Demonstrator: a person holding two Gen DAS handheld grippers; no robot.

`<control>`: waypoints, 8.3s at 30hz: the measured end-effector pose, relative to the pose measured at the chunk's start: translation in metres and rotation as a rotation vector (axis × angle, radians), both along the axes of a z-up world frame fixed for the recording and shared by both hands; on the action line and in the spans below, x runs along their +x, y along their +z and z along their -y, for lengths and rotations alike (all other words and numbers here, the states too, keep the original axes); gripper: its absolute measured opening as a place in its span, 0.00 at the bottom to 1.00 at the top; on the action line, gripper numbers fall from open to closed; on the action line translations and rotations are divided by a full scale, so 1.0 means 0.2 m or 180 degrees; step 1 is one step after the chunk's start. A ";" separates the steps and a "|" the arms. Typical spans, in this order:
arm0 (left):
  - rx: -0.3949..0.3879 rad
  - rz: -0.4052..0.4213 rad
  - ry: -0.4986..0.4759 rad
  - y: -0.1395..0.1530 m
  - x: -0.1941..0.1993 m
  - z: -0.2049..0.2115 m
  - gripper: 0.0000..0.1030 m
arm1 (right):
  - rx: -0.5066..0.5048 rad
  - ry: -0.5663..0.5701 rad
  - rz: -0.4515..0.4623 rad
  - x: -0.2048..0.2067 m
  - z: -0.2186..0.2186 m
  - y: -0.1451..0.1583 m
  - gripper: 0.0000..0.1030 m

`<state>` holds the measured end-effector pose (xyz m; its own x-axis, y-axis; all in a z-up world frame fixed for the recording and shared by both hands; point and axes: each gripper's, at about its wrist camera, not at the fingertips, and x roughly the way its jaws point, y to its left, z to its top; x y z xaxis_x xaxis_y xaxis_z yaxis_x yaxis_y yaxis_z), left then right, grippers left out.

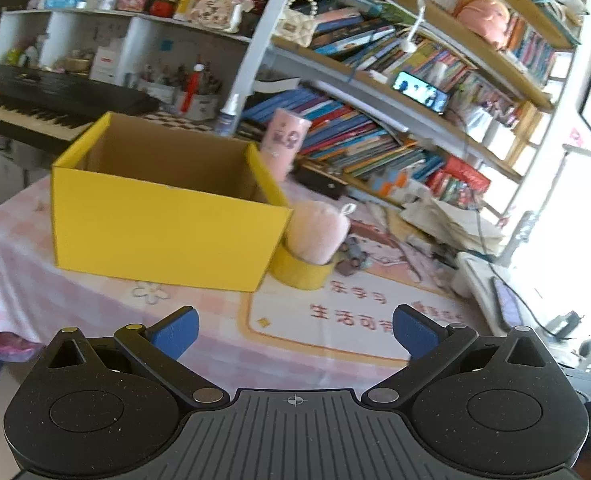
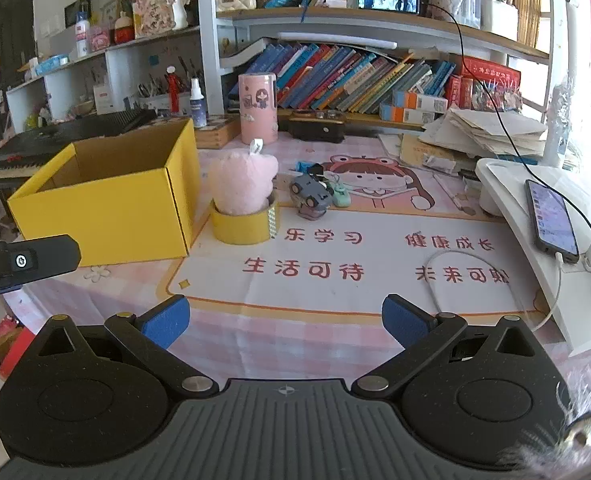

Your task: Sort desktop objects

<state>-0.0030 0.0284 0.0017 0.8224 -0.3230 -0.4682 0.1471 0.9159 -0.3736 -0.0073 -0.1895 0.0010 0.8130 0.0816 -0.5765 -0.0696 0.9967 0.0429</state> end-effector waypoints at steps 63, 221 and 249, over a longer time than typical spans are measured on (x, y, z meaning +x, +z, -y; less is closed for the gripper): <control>0.0513 -0.0332 0.0324 -0.06 0.25 0.23 0.96 | 0.0159 0.0191 -0.0265 0.33 0.21 -0.05 0.79; 0.0323 -0.0036 0.0902 0.10 0.43 0.39 0.57 | 0.0276 0.1546 -0.0202 0.93 0.28 0.06 0.86; 0.0242 -0.0261 0.0404 -0.02 0.04 -0.08 0.57 | 0.0126 0.1076 -0.0471 0.28 -0.14 0.01 0.86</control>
